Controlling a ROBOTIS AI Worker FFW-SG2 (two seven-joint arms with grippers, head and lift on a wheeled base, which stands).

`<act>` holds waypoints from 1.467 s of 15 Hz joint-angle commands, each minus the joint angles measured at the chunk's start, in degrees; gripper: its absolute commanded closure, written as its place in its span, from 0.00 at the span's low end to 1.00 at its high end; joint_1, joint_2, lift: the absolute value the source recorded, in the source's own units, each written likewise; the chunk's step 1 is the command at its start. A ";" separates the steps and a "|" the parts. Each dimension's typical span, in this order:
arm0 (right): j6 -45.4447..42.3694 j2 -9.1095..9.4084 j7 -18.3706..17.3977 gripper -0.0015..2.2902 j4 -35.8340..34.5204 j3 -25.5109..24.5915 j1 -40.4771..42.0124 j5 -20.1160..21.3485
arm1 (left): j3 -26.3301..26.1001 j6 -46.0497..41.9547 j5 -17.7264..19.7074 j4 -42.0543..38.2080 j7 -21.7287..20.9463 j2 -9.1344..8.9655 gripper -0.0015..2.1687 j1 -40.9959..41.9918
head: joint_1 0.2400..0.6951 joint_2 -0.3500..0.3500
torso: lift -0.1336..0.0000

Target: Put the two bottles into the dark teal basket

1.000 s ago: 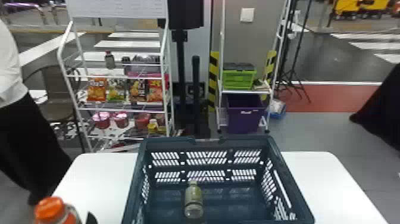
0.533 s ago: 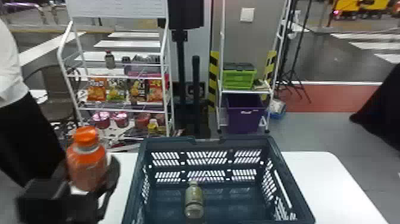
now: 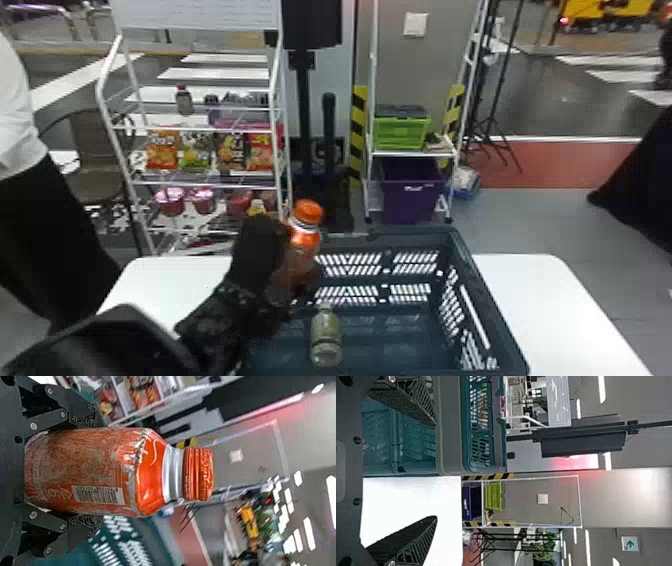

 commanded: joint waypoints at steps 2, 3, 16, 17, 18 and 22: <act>-0.18 0.16 0.00 0.02 0.84 -0.09 -0.16 -0.03 | -7.56 8.76 0.88 9.32 -4.73 -0.68 0.99 -10.42 | 0.57 0.50 | 1.00; -0.18 0.25 0.00 0.02 1.01 0.00 -0.16 0.05 | -9.14 10.52 1.06 12.57 -8.07 -1.03 0.99 -13.23 | 0.57 0.50 | 1.00; -3.34 2.27 1.49 0.02 2.51 -0.71 -0.07 -0.03 | -18.11 28.27 -5.36 35.51 -29.87 -9.47 0.69 -29.66 | 0.57 0.50 | 1.00; -3.34 2.27 1.49 0.02 2.51 -0.62 0.02 -0.12 | -18.11 28.45 -5.27 35.43 -29.34 -9.38 0.31 -29.58 | 0.57 0.50 | 1.00; -3.52 2.27 1.49 0.02 2.51 -0.71 0.02 -0.12 | -18.02 28.45 -5.27 35.25 -28.46 -9.38 0.10 -29.58 | 0.57 0.50 | 1.00; -3.69 2.27 1.49 0.02 2.59 -0.71 0.11 -0.12 | -15.91 28.63 -5.10 33.05 -26.88 -8.94 0.05 -29.40 | 0.57 0.50 | 1.00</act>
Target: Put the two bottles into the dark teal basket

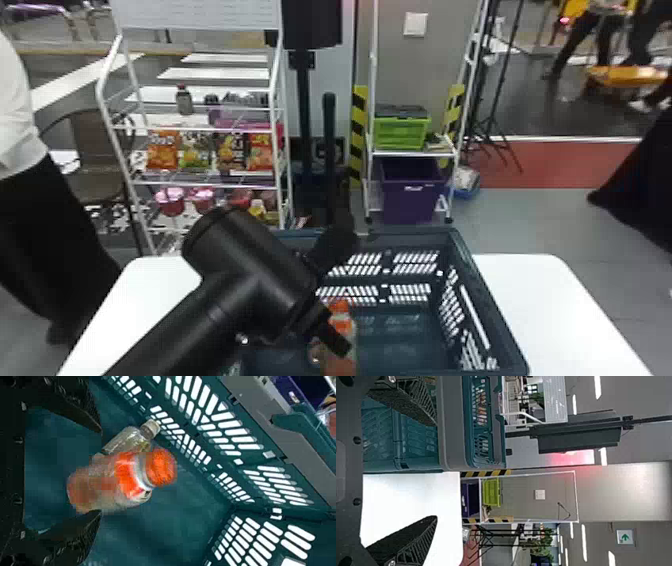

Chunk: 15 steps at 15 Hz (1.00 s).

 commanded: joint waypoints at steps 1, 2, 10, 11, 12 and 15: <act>-0.02 0.00 0.00 0.02 0.06 0.00 0.09 -0.28 | 2.21 0.12 0.54 -2.71 0.23 0.42 0.04 0.86 | 0.57 0.50 | 1.00; -0.02 0.00 0.00 0.02 0.14 -0.09 0.09 -0.37 | 4.14 0.47 0.98 -5.35 0.31 0.86 0.04 1.83 | 0.57 0.50 | 1.00; 0.51 -0.09 1.14 0.02 -0.56 -1.23 -0.17 -1.16 | 27.70 -10.96 11.09 -32.42 18.33 7.72 0.04 28.37 | 0.57 0.50 | 1.00; 0.69 -0.09 1.14 0.02 -0.82 -1.32 -0.26 -1.24 | 32.09 -17.46 13.55 -35.49 20.79 7.81 0.04 34.08 | 0.57 0.50 | 1.00; 1.04 -0.09 1.32 0.02 -1.00 -1.41 -0.26 -1.24 | 35.61 -19.92 13.81 -40.06 23.17 8.07 0.04 39.53 | 0.57 0.50 | 1.00; 2.80 -0.35 1.67 0.02 -1.35 -1.50 -0.78 -1.24 | 41.67 -39.61 14.17 -46.57 27.03 9.04 0.04 53.77 | 0.57 0.50 | 1.00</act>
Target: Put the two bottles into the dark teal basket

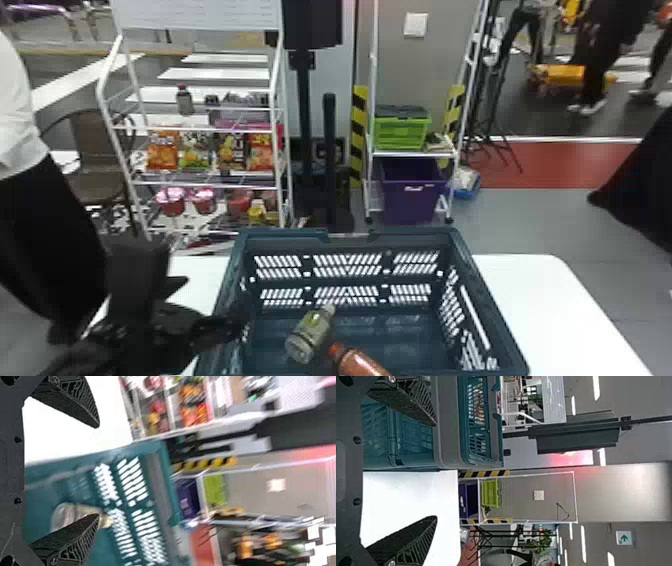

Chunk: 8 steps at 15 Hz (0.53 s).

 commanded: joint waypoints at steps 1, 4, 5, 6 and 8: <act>1.13 -0.30 0.04 0.02 -0.14 -0.02 -0.53 0.00 | 3.56 -18.97 0.05 -3.53 1.71 0.37 0.04 10.81 | 0.57 0.50 | 1.00; 3.42 -0.12 1.54 0.02 -0.57 0.16 -1.41 0.00 | 5.67 -42.70 -1.26 -3.71 4.08 -1.47 0.04 23.29 | 0.57 0.50 | 1.00; 3.95 -0.21 1.62 0.02 -0.75 0.25 -1.58 0.08 | 6.02 -43.75 -1.70 -3.62 4.69 -2.27 0.04 25.84 | 0.57 0.50 | 1.00; 4.65 -0.30 1.62 0.02 -0.93 0.25 -1.76 0.08 | 6.28 -43.75 -1.70 -3.35 4.69 -2.71 0.04 27.25 | 0.57 0.50 | 1.00; 6.58 -0.47 1.62 0.02 -1.37 0.25 -1.93 0.00 | 6.54 -45.51 -1.79 -3.18 4.61 -3.41 0.04 29.09 | 0.57 0.50 | 1.00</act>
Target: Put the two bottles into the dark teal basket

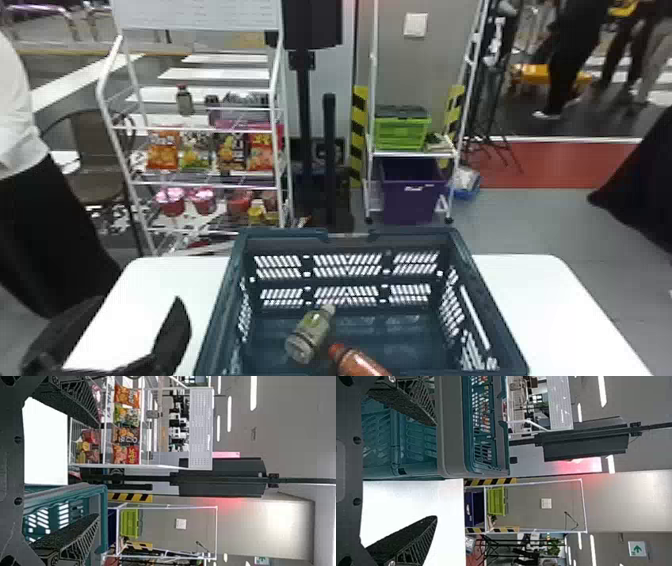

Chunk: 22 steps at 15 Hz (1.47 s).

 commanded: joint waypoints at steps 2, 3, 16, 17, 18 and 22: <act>1.30 0.00 0.00 0.02 -0.76 -0.08 0.06 -0.08 | 0.21 -3.05 -0.11 0.11 -0.10 -0.77 0.04 2.28 | 0.57 0.50 | 1.00; 1.30 -0.09 0.08 0.02 -0.85 -0.17 0.24 -0.17 | 0.21 -5.51 -0.11 0.90 -0.19 -1.30 0.04 2.72 | 0.57 0.50 | 1.00; 0.77 0.52 0.08 0.02 0.47 0.01 -0.47 -0.69 | -5.85 -36.62 -5.82 19.62 8.33 -3.14 0.04 10.46 | 0.57 0.50 | 1.00; 1.13 0.44 0.00 0.02 0.91 0.01 -0.73 -0.69 | -7.17 -37.85 -6.70 21.21 9.65 -3.14 0.04 10.72 | 0.57 0.50 | 1.00; 0.95 0.35 0.00 0.02 1.26 0.01 -0.91 -0.69 | -8.31 -39.44 -7.49 22.61 10.36 -3.14 0.04 10.90 | 0.57 0.50 | 1.00; 1.13 0.17 0.00 0.02 1.79 0.36 -2.05 -0.61 | -11.39 -44.36 -9.51 26.92 12.55 -3.06 0.04 11.07 | 0.57 0.50 | 1.00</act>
